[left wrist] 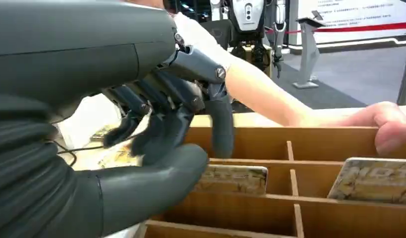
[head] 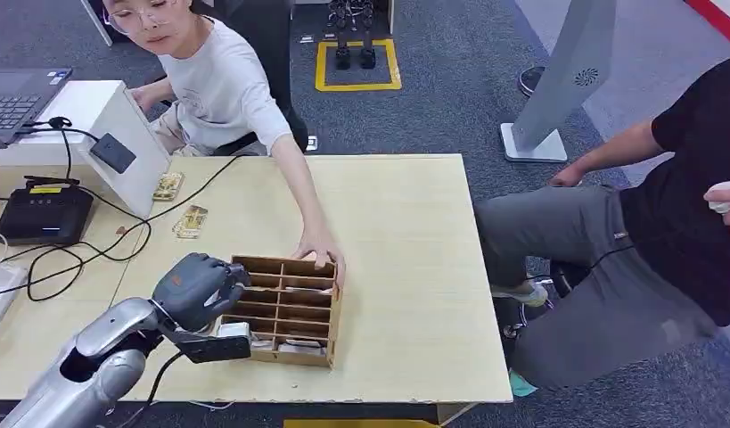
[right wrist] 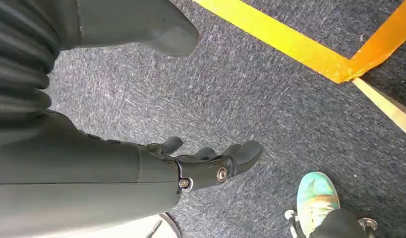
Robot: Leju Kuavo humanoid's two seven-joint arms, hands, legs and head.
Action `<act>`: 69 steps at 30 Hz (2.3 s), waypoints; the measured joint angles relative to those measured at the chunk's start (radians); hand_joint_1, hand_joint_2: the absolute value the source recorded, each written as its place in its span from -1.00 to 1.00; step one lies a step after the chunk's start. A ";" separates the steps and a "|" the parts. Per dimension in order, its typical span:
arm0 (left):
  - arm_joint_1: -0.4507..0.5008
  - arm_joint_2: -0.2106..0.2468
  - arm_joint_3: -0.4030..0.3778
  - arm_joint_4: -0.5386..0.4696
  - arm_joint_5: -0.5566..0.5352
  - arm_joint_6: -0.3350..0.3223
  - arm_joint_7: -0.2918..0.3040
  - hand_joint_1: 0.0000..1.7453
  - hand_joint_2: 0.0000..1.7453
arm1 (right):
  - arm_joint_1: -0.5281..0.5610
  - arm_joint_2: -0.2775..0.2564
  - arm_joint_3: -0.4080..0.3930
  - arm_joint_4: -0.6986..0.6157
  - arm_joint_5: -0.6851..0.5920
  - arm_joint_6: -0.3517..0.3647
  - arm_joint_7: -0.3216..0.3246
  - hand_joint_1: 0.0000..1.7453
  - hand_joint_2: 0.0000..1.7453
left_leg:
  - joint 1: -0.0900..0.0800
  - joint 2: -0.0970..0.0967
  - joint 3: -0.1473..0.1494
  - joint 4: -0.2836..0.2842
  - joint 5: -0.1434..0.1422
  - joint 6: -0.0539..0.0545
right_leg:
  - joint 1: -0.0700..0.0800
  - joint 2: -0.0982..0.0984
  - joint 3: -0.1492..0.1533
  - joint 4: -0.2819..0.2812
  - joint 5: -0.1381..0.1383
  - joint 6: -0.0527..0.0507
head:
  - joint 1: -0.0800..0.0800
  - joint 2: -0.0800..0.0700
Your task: Pass the card to the sensor for recognition and then transmit it.
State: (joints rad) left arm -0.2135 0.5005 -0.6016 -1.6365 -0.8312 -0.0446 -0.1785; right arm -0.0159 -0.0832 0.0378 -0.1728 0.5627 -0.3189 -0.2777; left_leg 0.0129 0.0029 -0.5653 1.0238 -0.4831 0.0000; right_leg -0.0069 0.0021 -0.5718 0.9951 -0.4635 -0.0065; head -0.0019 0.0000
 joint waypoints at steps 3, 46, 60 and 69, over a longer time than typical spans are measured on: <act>0.001 -0.003 0.002 -0.008 0.004 0.020 0.008 -1.00 1.00 | 0.000 0.000 0.000 0.000 0.000 0.000 0.000 -1.00 1.00 | 0.000 0.000 0.000 0.000 0.000 0.000 | 0.000 0.000 0.000 0.000 0.000 0.000 | 0.000 0.000; -0.020 0.021 0.047 -0.072 -0.004 -0.040 -0.022 -1.00 1.00 | 0.000 0.000 -0.007 0.000 0.033 0.005 0.004 -1.00 1.00 | 0.000 0.000 0.000 0.000 0.000 0.000 | 0.000 0.000 -0.001 0.000 0.000 0.000 | 0.000 0.000; -0.032 0.051 0.020 -0.067 0.011 -0.046 -0.029 -1.00 1.00 | -0.001 0.000 -0.008 0.000 0.036 0.006 0.003 -1.00 1.00 | 0.000 0.000 0.000 0.000 0.000 0.000 | 0.000 0.000 -0.001 0.000 0.000 0.000 | 0.000 0.000; -0.031 0.048 -0.011 -0.059 -0.005 -0.043 -0.019 -1.00 1.00 | 0.000 0.000 -0.008 0.000 0.037 0.006 0.003 -1.00 1.00 | 0.000 0.000 -0.001 0.000 0.000 0.000 | 0.000 0.000 -0.001 0.000 0.000 0.000 | 0.000 0.000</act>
State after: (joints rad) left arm -0.2449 0.5482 -0.6130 -1.6957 -0.8358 -0.0874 -0.1972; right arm -0.0163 -0.0832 0.0301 -0.1732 0.5997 -0.3128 -0.2743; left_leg 0.0128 0.0031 -0.5659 1.0238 -0.4831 0.0001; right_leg -0.0069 0.0020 -0.5725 0.9949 -0.4635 -0.0065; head -0.0019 0.0000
